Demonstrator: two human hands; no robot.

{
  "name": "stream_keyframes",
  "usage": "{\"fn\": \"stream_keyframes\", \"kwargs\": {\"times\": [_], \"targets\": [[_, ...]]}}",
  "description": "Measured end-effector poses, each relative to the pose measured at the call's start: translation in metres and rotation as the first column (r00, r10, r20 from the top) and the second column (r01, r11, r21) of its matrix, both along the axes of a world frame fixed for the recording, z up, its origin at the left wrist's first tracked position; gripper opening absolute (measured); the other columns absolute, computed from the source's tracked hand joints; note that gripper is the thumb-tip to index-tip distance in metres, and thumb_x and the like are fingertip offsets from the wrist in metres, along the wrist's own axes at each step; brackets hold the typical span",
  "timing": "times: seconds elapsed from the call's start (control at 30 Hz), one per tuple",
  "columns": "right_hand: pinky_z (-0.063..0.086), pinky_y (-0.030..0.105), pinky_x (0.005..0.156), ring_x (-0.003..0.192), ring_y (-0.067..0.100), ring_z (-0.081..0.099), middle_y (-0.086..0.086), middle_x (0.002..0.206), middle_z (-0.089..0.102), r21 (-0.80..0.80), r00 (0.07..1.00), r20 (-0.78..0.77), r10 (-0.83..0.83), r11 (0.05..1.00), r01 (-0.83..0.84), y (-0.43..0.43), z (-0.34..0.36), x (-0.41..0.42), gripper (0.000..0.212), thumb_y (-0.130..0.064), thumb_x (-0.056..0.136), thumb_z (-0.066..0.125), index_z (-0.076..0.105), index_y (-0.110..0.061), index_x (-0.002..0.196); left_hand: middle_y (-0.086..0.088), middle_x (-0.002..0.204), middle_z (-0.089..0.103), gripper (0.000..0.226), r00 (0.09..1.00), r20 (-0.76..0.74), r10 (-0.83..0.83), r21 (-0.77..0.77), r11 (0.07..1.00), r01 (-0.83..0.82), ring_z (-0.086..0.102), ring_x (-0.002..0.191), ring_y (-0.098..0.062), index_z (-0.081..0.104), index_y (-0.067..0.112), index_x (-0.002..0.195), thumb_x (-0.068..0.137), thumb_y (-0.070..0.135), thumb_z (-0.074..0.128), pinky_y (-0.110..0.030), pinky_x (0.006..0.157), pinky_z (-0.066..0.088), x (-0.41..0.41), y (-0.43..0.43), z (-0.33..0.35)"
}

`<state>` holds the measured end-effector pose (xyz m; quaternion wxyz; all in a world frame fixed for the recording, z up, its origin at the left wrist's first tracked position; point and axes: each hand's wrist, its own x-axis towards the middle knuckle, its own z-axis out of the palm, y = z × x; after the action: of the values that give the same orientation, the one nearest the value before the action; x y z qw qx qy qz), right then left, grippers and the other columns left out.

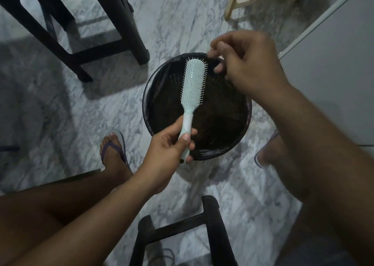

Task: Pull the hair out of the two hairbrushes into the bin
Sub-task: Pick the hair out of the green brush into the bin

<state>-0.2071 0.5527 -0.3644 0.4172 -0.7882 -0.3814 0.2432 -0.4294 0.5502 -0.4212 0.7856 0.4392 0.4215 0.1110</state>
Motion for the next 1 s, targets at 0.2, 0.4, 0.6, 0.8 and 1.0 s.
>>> {"fn": "stream_keyframes", "kwargs": {"times": [0.2,0.4,0.6,0.8,1.0], "targets": [[0.061,0.039,0.084,0.091,0.012,0.073,-0.008,0.114,0.071,-0.192,0.988,-0.103,0.114,0.972,-0.132,-0.005,-0.013,-0.016,0.053,-0.037,0.081,0.079,0.064,-0.019,0.128,0.001,0.1,0.064,0.05,0.999,0.017,-0.043,0.033,0.999,0.043,0.05,0.079,-0.016,0.05,0.026,0.145,0.1,0.003,0.051,-0.034,0.063,0.044,-0.002,0.0,0.001],[0.064,0.032,0.071,0.094,0.015,0.075,0.007,0.122,0.071,-0.104,0.951,-0.306,0.049,0.991,-0.084,-0.001,-0.001,0.003,0.03,-0.014,0.091,0.072,0.071,0.001,0.117,0.003,0.099,0.067,0.051,0.997,0.034,-0.069,0.034,0.997,0.068,0.052,0.079,-0.016,0.049,0.024,0.146,0.1,0.004,0.051,-0.034,0.065,0.045,-0.004,-0.002,0.003],[0.064,0.029,0.062,0.071,0.024,0.077,0.017,0.09,0.077,-0.107,0.943,-0.334,0.016,0.993,-0.055,-0.008,0.019,0.023,0.023,-0.015,0.095,0.067,0.073,0.006,0.105,0.002,0.103,0.068,0.05,0.994,0.068,-0.091,0.051,0.995,0.088,0.053,0.081,-0.018,0.05,0.024,0.146,0.099,0.007,0.053,-0.032,0.065,0.046,-0.001,0.0,0.007],[0.046,0.017,0.041,0.038,0.003,0.057,0.004,0.073,0.075,0.011,0.976,0.039,-0.214,0.977,0.214,-0.01,0.021,0.042,0.029,-0.033,0.092,0.071,0.076,-0.005,0.089,0.003,0.1,0.067,0.049,0.998,0.057,-0.028,-0.004,1.0,0.028,0.053,0.079,-0.015,0.051,0.023,0.145,0.099,0.005,0.052,-0.031,0.063,0.046,-0.003,0.002,0.006],[0.053,0.023,0.074,0.083,0.005,0.065,-0.002,0.099,0.069,-0.161,0.998,0.064,0.021,0.987,-0.011,0.003,0.007,-0.004,0.052,-0.062,0.073,0.077,0.07,-0.022,0.106,0.005,0.099,0.069,0.049,0.998,0.002,-0.056,0.024,0.998,0.056,0.054,0.077,-0.013,0.052,0.024,0.144,0.099,0.004,0.053,-0.031,0.064,0.047,-0.001,-0.002,0.004]]}}
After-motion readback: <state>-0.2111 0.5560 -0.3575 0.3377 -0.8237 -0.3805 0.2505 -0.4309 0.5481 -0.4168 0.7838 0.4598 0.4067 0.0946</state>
